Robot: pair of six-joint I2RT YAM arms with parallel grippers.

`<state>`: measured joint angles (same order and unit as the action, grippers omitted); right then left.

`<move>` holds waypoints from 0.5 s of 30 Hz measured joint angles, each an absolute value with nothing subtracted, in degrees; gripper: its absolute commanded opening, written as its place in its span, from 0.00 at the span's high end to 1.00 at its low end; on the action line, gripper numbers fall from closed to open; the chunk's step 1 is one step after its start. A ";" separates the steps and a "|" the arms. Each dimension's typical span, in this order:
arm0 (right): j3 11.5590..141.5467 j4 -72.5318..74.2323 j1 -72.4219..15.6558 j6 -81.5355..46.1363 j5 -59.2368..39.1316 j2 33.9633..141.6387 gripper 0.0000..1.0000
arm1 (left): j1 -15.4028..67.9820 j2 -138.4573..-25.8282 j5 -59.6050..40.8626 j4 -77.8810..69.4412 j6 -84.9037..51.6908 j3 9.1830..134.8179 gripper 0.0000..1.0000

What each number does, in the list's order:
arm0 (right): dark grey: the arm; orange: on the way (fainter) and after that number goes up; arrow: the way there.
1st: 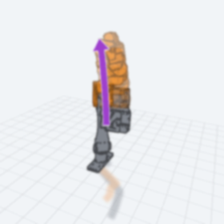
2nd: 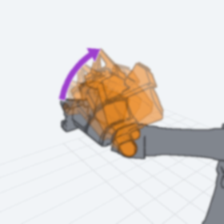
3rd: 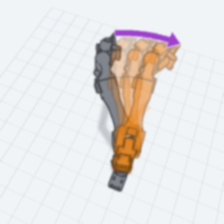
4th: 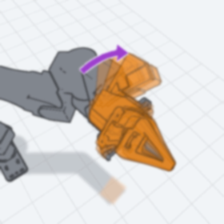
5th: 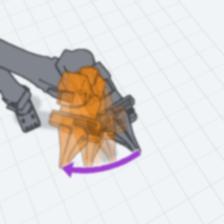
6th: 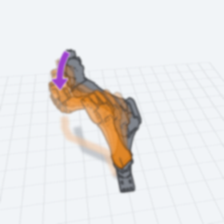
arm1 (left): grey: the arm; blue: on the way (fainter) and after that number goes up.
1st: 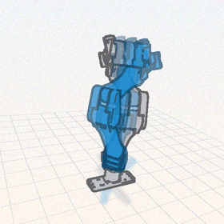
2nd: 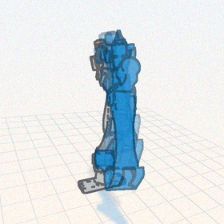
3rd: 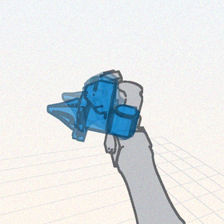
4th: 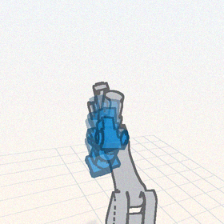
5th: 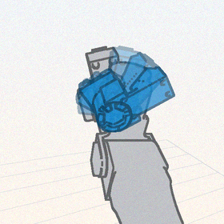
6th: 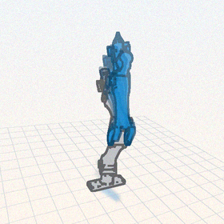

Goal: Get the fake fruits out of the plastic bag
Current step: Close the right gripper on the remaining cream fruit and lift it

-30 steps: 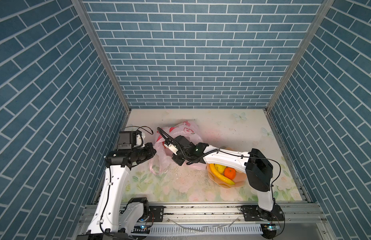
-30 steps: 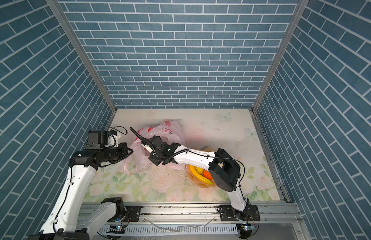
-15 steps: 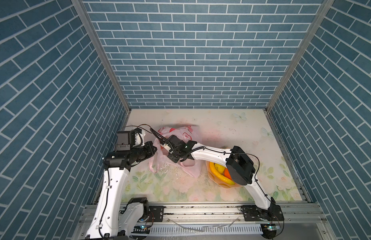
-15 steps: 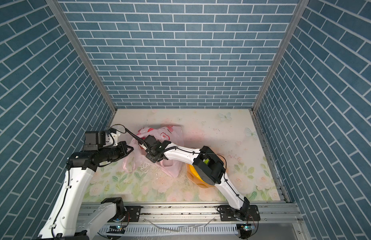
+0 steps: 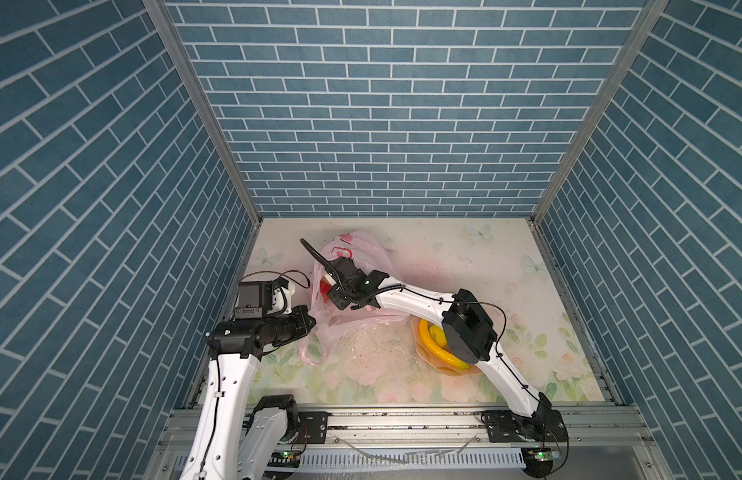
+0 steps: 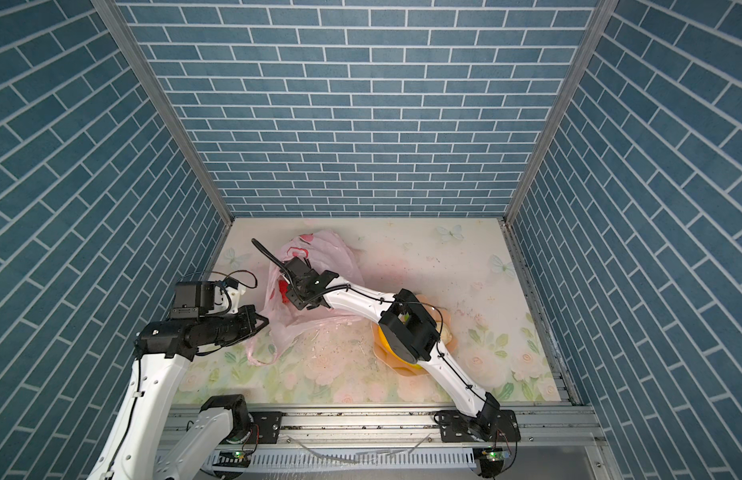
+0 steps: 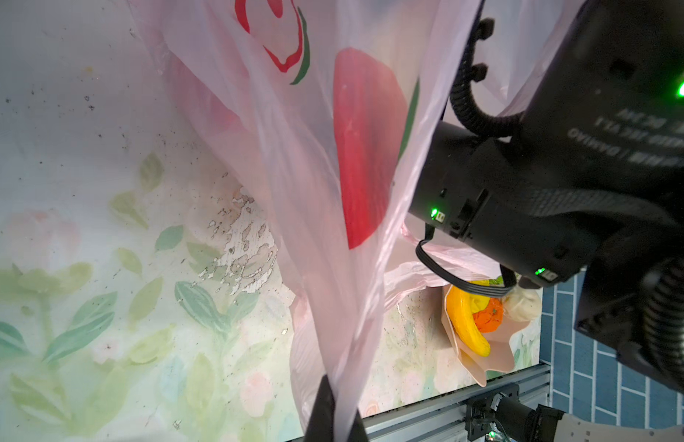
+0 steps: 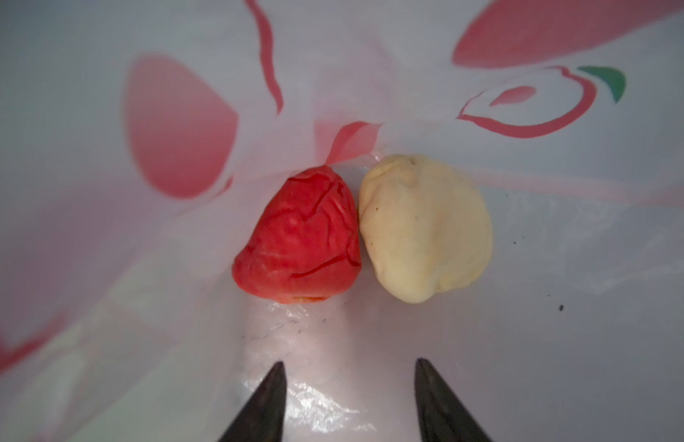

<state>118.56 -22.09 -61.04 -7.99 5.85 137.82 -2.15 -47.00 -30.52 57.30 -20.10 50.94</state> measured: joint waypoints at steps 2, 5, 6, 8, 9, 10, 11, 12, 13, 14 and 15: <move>118.56 -21.04 -60.66 -10.00 5.50 138.41 0.32 | -2.15 -47.05 -30.52 57.34 -20.08 50.76 1.00; 118.56 -18.92 -60.16 -14.22 5.04 139.28 0.27 | -2.17 -47.03 -30.61 57.32 -20.08 50.76 1.00; 118.54 -18.00 -59.99 -15.66 4.95 139.46 0.26 | -2.15 -47.03 -30.70 57.32 -20.08 50.74 1.00; 118.30 -15.53 -59.55 -19.18 4.89 139.61 0.24 | -2.15 -47.03 -30.81 57.34 -20.05 50.74 1.00; 118.08 -14.02 -59.29 -21.12 4.86 139.61 0.23 | -2.15 -47.03 -30.87 57.36 -20.03 50.74 1.00; 117.78 -12.34 -58.98 -22.79 4.84 139.61 0.22 | -2.15 -47.03 -30.96 57.36 -19.99 50.74 1.00; 117.49 -10.87 -58.70 -24.36 4.80 139.61 0.21 | -2.15 -47.05 -31.03 57.39 -19.90 50.74 1.00; 117.23 -9.54 -58.37 -25.96 4.73 139.61 0.20 | -2.15 -47.03 -31.14 57.39 -19.84 50.74 1.00; 117.21 -8.73 -58.04 -27.51 4.71 139.70 0.19 | -2.15 -47.03 -31.18 57.41 -19.70 50.74 1.00; 117.23 -8.05 -57.76 -28.64 4.71 139.76 0.19 | -2.15 -47.03 -31.20 57.54 -19.64 50.74 1.00; 117.36 -7.46 -57.45 -29.95 4.69 139.98 0.18 | -2.15 -47.03 -31.22 57.65 -19.55 50.74 1.00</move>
